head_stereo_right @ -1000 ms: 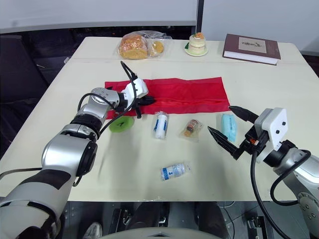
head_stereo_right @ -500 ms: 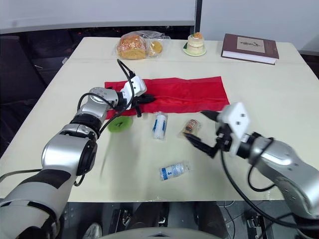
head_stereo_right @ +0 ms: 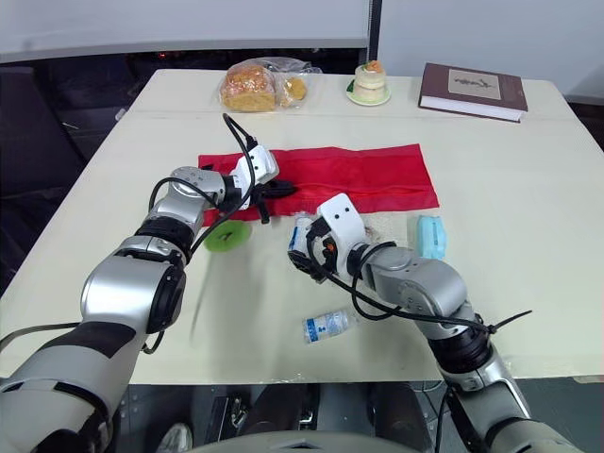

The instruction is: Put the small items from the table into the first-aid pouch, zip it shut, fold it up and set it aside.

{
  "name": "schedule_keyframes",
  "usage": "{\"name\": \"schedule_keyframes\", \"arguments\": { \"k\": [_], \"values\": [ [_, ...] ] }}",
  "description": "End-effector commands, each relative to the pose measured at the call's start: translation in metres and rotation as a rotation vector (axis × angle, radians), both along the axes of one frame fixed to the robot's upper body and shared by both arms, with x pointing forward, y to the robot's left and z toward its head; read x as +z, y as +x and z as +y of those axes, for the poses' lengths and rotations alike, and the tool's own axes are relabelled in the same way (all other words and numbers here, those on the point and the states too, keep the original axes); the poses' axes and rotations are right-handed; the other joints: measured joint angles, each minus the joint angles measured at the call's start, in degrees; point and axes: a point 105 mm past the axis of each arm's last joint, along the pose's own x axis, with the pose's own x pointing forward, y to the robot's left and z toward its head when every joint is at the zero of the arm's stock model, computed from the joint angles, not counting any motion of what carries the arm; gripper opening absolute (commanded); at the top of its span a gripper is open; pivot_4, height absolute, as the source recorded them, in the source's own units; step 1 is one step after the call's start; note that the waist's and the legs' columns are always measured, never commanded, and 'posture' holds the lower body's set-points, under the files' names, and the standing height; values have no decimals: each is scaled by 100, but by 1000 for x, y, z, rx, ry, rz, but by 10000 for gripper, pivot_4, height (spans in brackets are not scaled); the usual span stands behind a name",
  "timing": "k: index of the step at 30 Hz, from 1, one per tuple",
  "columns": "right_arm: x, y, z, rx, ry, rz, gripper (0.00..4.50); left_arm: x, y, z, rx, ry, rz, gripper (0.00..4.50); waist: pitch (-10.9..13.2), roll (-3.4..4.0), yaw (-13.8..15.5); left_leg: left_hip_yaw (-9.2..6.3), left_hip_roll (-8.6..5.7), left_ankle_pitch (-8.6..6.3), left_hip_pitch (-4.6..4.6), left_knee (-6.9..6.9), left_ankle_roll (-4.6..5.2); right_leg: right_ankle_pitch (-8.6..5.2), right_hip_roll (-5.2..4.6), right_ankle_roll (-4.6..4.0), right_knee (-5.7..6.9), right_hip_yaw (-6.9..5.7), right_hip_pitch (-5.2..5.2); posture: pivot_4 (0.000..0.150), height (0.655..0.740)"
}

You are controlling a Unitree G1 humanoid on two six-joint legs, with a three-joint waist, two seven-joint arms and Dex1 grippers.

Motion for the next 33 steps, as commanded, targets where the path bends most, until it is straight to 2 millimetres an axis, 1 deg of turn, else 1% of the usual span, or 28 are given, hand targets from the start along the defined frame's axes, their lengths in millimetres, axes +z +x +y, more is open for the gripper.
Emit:
{"name": "schedule_keyframes", "arguments": {
  "k": [1, 5, 7, 8, 9, 10, 13, 14, 15, 16, 17, 22, 27, 30, 33],
  "values": [
    [-2, 7, 1, -36, -34, -22, 45000, 10, 1, -2, -18, -10, -45, 172, 0, 0, -18, -1, 0, 0, 1, 0, 0, 0, 1, 0, 1, 0, 0, 1500, 7289],
    [-1, 11, 5, -48, -23, -20, 45000, 9, 0, -5, -26, -11, -43, 172, 0, 0, -34, -1, 1, 0, 1, -1, 0, 0, 1, 0, 1, -1, -1, 1500, 7289],
    [0, 12, 4, -55, -16, -16, 39405, 9, 1, -6, -27, -12, -43, 0, 0, 0, -32, -2, 1, 0, 1, -1, 0, 0, 1, 0, 2, -1, -1, 1500, 7289],
    [0, 12, 4, -59, -11, -13, 37493, 9, 1, -7, -28, -12, -43, 0, 0, 0, -31, -2, 1, 0, 1, -1, 0, 0, 1, 0, 1, -1, -1, 1500, 7289],
    [0, 12, 3, -61, -7, -11, 33025, 10, 1, -7, -28, -13, -44, 0, 0, 0, -30, -1, 1, 0, 1, -1, 0, 0, 1, 0, 1, -1, -1, 1500, 7289],
    [0, 12, 3, -62, -5, -10, 26445, 11, 1, -8, -28, -14, -45, 0, 0, 0, -30, -2, 1, 0, 1, -1, 0, 0, 1, 0, 1, -1, -1, 1500, 7289],
    [0, 11, 3, -61, 0, -8, 14980, 12, 2, -9, -30, -15, -47, 0, 0, 0, -31, -2, 1, 0, 1, -1, 0, 0, 1, 0, 1, -1, -1, 1500, 7289],
    [0, 11, 4, -60, 3, -7, 12465, 12, 2, -10, -31, -16, -48, 0, 0, 0, -32, -2, 1, 0, 1, -1, 0, 0, 1, 0, 1, -1, -1, 1500, 7289],
    [1, 12, 4, -62, 10, -9, 6220, 12, 2, -11, -34, -16, -48, 0, 0, 0, -32, -2, 1, 0, 1, -1, 0, 0, 1, 0, 1, -1, -1, 1500, 7289],
    [3, 12, 4, -65, 22, -10, 1530, 12, 2, -11, -36, -17, -48, 0, 0, 0, -33, -2, 1, 0, 1, -1, 0, 0, 1, 0, 1, -1, -1, 1500, 7289],
    [5, 12, 3, -69, 38, -8, 619, 12, 1, -12, -38, -18, -48, 0, 0, 0, -33, -2, 1, 0, 1, -1, 0, 0, 1, 0, 1, -1, -1, 1500, 7289],
    [17, 11, -5, -93, 117, 19, 619, 17, 2, -14, -41, -50, -50, 0, 0, 0, -28, -2, 1, 0, 0, -1, 0, 0, 1, 0, 1, -1, -1, 1500, 7289],
    [29, 7, -22, -113, 235, 103, 619, 25, 0, -21, -72, -122, -55, 0, 0, 0, -28, -3, 2, 0, 0, -1, 0, 0, 0, 0, 1, -1, -1, 1500, 7289],
    [25, 8, -34, -123, 228, 140, 619, 32, -2, -26, -99, -183, -49, 0, 0, 0, -28, -3, 1, 0, 0, -1, 0, 0, 0, 0, 1, -1, -1, 1500, 7289],
    [21, 9, -40, -125, 213, 161, 619, 34, -6, -30, -139, -201, -40, 0, 0, 1, -29, -2, 1, 0, 0, -1, 0, 0, 0, 0, 1, -1, -1, 1500, 7289]
  ]
}}
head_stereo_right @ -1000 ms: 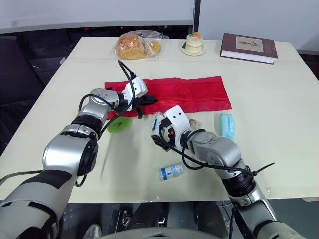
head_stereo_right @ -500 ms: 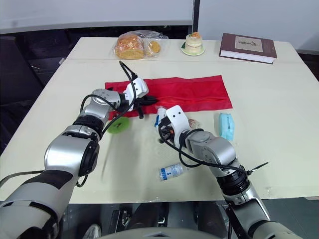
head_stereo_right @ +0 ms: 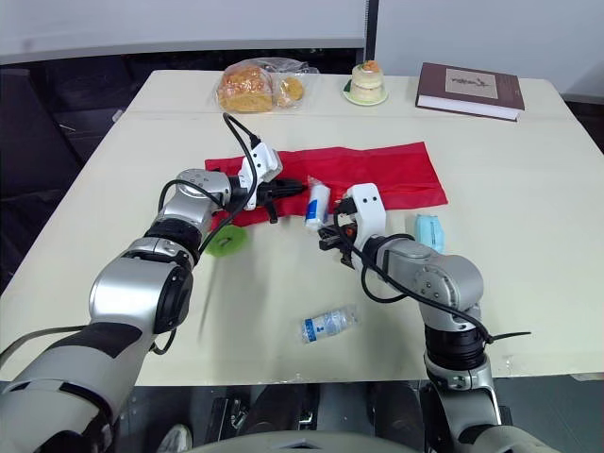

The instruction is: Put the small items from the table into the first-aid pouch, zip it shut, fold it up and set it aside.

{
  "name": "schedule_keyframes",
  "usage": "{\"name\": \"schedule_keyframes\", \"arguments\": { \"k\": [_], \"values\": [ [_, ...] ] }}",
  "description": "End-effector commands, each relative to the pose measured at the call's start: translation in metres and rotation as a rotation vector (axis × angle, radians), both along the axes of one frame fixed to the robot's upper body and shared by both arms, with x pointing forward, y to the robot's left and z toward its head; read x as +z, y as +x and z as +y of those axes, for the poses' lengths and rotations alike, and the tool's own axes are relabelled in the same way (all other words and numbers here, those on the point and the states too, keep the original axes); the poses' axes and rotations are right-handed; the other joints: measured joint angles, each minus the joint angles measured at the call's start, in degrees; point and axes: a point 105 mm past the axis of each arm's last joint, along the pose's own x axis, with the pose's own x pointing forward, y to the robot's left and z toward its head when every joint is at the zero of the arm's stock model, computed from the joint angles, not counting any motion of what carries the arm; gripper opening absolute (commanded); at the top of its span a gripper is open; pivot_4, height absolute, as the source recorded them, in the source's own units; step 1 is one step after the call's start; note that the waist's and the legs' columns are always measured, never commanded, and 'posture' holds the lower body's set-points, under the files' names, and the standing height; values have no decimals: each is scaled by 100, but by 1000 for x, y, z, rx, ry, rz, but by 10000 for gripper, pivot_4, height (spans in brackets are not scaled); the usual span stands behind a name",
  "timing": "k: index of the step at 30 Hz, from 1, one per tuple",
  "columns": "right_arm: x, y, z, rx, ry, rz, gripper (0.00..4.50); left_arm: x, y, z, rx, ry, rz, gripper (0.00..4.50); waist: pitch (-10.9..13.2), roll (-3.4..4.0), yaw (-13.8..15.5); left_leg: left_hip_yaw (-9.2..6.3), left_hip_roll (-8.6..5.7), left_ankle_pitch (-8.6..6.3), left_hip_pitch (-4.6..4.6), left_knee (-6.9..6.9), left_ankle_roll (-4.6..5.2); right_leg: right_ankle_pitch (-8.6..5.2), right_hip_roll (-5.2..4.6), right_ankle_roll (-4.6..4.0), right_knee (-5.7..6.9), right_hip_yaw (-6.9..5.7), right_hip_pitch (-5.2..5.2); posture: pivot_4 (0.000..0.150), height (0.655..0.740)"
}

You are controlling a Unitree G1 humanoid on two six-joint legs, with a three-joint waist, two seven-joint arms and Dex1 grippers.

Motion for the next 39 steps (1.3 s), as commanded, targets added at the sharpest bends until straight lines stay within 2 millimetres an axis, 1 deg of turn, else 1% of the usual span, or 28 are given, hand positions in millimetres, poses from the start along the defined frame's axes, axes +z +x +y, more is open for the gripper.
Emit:
{"name": "schedule_keyframes", "arguments": {
  "k": [1, 7, 13, 22, 27, 30, 34, 39],
  "values": [
    [6, -2, -5, 22, 16, -3, 619, 26, -1, -11, -70, -58, -62, 0, 0, 0, -7, 1, 0, 0, 0, 0, 0, 0, 0, 0, -1, 0, 0, 1500, 7289],
    [5, 3, -7, 34, 15, 18, 619, 28, -6, -16, -124, -69, -59, 0, 0, 0, -14, 1, 0, 0, 1, -2, 0, 0, 2, 0, 0, 1, -1, 1500, 7289],
    [6, 11, -7, 39, 8, 20, 619, 22, -11, -20, -168, -54, -48, 0, 0, 0, -10, 1, 0, 0, 0, -2, 0, 0, 1, 0, 0, 1, -1, 1500, 7289],
    [6, 47, -7, -7, -56, -44, 619, 14, -18, -26, -213, -49, -35, 0, 1, 1, -19, 3, 0, 0, 0, -3, 0, 0, 1, 0, -1, 1, -3, 1500, 7289],
    [6, 71, -8, 17, -167, -132, 619, 7, -21, -26, -227, -45, -24, 0, 1, 2, -32, 5, 1, 0, 1, -4, 0, 0, 1, 0, -1, 3, -3, 1500, 7289],
    [5, 79, -5, 48, -218, -181, 619, 5, -22, -25, -228, -51, -20, 0, 1, 2, -41, 6, 1, 0, 1, -4, -1, 0, 2, 0, 0, 4, -5, 1500, 7289],
    [-1, 95, -2, 72, -357, -286, 619, -1, -26, -25, -245, -40, -13, 0, 1, 2, -52, 9, 1, 2, 0, -5, -3, 0, 2, 0, 0, 5, -8, 1500, 7289],
    [-3, 103, 1, 86, -381, -322, 619, 0, -26, -25, -244, -38, -17, 0, 1, 2, -49, 11, 2, 4, 0, -5, -8, 0, 0, 0, 1, 7, -9, 1500, 7289]
  ]
}}
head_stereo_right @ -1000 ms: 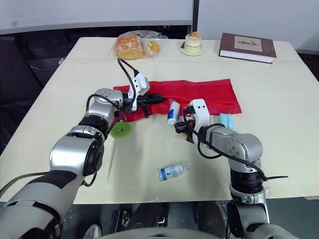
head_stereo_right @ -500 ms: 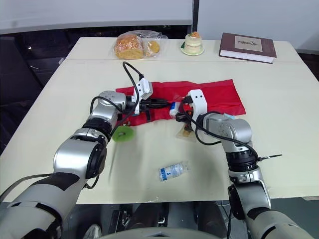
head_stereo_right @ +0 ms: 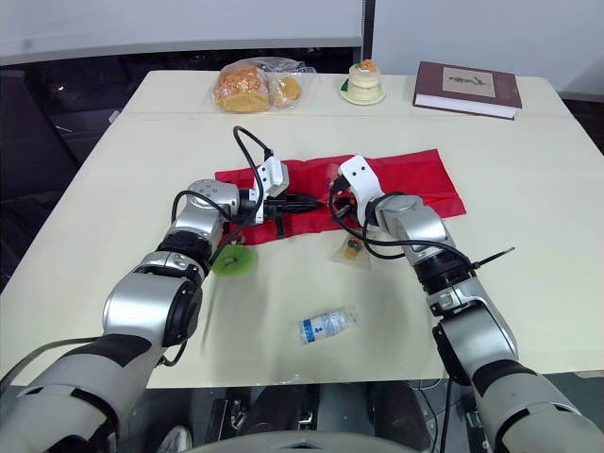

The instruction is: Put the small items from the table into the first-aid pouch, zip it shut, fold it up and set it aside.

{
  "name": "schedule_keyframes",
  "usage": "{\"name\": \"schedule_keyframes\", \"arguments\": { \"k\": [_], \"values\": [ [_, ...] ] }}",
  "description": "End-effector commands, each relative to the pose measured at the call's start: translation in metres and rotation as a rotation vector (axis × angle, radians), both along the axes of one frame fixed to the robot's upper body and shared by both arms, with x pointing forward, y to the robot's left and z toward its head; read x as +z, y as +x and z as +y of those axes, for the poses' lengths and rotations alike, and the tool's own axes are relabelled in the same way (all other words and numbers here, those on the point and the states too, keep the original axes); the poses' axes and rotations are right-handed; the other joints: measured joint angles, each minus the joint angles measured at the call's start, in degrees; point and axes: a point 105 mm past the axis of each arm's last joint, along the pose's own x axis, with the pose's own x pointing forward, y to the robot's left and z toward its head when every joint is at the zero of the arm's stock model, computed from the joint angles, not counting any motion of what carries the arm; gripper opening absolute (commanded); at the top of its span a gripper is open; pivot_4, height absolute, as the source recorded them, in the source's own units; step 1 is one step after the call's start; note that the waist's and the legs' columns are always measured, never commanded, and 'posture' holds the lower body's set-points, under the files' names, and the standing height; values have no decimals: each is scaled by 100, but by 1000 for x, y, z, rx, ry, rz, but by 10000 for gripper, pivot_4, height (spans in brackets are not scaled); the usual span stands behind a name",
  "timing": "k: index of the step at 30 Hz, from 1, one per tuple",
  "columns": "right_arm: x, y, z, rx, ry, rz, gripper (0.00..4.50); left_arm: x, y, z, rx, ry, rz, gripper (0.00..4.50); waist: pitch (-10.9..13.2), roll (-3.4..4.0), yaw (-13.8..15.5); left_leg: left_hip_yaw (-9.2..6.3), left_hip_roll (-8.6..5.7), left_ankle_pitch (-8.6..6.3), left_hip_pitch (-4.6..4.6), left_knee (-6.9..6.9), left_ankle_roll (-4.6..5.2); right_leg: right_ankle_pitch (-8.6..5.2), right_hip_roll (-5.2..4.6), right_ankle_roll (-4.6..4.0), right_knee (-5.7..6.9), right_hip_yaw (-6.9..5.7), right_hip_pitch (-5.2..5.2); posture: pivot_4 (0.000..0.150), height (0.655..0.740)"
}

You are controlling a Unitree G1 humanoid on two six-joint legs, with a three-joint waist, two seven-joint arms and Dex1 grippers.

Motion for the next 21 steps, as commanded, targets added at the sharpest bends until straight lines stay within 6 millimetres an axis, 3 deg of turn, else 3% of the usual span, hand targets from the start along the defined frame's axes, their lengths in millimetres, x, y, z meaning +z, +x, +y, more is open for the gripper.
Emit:
{"name": "schedule_keyframes", "arguments": {
  "k": [1, 12, 15, 20, 21],
  "values": [
    [11, 6, 3, 19, -7, -59, 619, 11, -1, -4, -32, -10, -54, 0, 0, 0, 0, -1, 0, 1, 0, 0, -1, 0, 0, 0, 0, 0, 0, 1500, 7289],
    [10, -2, -6, 104, -71, -102, 619, 12, 2, 1, -6, 1, -60, 0, 0, 0, 6, -1, 0, 1, -1, 0, -2, 0, -1, 0, 0, 0, -2, 1500, 7289],
    [13, -2, -8, 101, -73, -123, 8242, 13, 3, 1, -1, 1, -63, 0, 0, 0, 6, -1, 0, 1, -1, 0, -2, 0, -1, 0, 3, 0, -5, 1500, 7289],
    [11, -10, -12, 123, -91, -143, 31398, 15, 4, 2, 7, 2, -66, 0, 0, 0, 11, 7, 0, 2, -13, 0, -4, 0, -2, 0, 8, 7, -20, 1500, 7289],
    [12, -13, -12, 132, -82, -144, 31398, 15, 4, 2, 9, 2, -66, 0, 0, 0, 12, 8, -1, 2, -15, 0, -4, 0, -2, 0, 9, 9, -23, 1500, 7289]
  ]
}}
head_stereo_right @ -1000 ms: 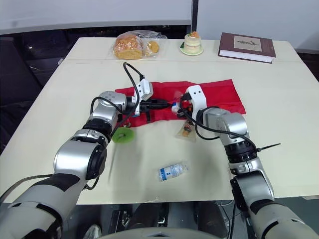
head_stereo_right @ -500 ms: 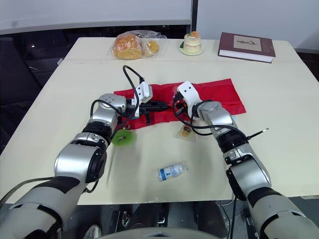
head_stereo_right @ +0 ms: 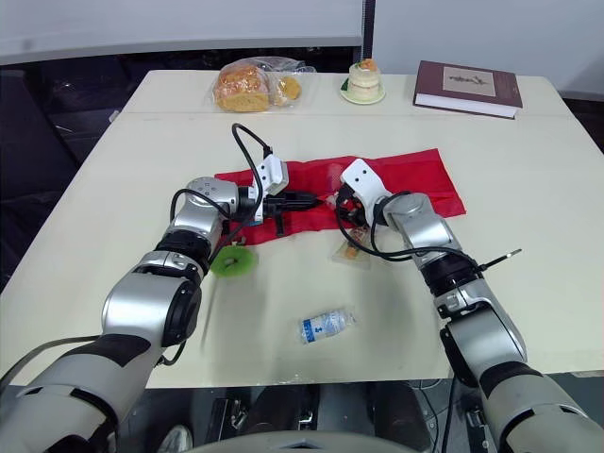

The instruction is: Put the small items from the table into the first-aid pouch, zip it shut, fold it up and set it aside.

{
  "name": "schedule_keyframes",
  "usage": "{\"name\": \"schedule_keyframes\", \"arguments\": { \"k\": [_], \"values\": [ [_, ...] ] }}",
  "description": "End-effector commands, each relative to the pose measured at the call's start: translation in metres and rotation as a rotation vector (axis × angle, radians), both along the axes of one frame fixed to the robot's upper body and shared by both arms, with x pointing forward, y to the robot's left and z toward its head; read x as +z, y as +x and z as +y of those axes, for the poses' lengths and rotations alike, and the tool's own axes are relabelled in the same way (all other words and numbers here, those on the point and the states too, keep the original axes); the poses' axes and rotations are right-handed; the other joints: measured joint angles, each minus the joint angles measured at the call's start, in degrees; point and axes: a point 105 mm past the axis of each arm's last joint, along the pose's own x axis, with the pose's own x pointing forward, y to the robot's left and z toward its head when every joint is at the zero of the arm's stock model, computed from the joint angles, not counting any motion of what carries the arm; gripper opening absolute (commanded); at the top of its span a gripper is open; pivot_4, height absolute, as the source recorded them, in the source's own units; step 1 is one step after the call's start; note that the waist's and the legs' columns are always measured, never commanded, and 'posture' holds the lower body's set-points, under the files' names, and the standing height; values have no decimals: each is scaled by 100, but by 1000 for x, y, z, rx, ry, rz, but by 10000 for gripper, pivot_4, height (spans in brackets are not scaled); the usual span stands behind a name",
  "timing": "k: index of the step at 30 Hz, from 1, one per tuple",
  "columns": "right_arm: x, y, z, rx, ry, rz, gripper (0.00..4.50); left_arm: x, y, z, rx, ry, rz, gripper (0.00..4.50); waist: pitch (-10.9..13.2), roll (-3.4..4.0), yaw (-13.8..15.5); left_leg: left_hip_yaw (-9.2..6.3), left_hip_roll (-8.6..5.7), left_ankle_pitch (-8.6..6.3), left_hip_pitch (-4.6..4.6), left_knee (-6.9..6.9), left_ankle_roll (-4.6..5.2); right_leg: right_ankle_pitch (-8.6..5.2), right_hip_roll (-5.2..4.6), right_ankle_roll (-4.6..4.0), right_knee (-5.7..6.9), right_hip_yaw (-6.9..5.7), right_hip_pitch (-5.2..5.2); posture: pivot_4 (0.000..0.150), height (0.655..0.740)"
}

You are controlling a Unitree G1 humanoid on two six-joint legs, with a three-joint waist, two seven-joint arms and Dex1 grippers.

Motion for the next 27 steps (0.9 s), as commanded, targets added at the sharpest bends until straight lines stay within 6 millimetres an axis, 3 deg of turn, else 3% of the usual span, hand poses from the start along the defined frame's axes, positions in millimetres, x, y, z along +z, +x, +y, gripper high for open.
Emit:
{"name": "schedule_keyframes", "arguments": {
  "k": [1, 4, 8, 14, 17, 22, 27],
  "values": [
    [15, -9, 3, 42, 30, -39, 31398, 14, 4, 1, 2, -6, -51, 0, 0, 0, 1, 0, 0, 0, 0, 0, 0, 0, 0, 0, 0, 0, 0, 1500, 7289],
    [22, -18, 3, 79, 51, -55, 31398, 14, 4, 1, 5, -5, -51, 0, 0, 0, 3, 0, 0, -1, -1, 0, 1, 0, 1, 0, 1, 0, -2, 1500, 7289],
    [47, -42, 4, 190, 146, -127, 31398, 14, 5, 3, 10, -2, -53, 0, 0, 0, 13, -2, 0, 0, -14, 1, 1, 0, 1, 0, 0, 0, -11, 1500, 7289],
    [78, -91, -23, 337, 269, -216, 31398, 15, 7, 9, 36, 7, -57, 0, 0, -1, 43, -15, -3, 2, -56, 14, -3, 1, -2, 0, 2, -14, -45, 1500, 7289],
    [88, -114, -48, 375, 304, -221, 31398, 14, 8, 13, 54, 11, -57, 0, 0, 0, 44, -16, -6, -1, -55, 14, 3, 1, -4, 1, 4, -15, -44, 1500, 7289],
    [119, -148, -117, 435, 217, -239, 43935, 12, 9, 19, 72, 29, -55, 0, 2, 2, 67, -20, -14, -5, -58, 17, 10, 2, -11, 2, 2, -18, -39, 1500, 7289],
    [139, -163, -151, 443, 111, -221, 43935, 12, 9, 20, 70, 35, -56, 0, 1, 2, 36, -22, -4, -5, -47, 17, 11, 3, -5, 4, 5, -20, -30, 1500, 7289]
  ]
}}
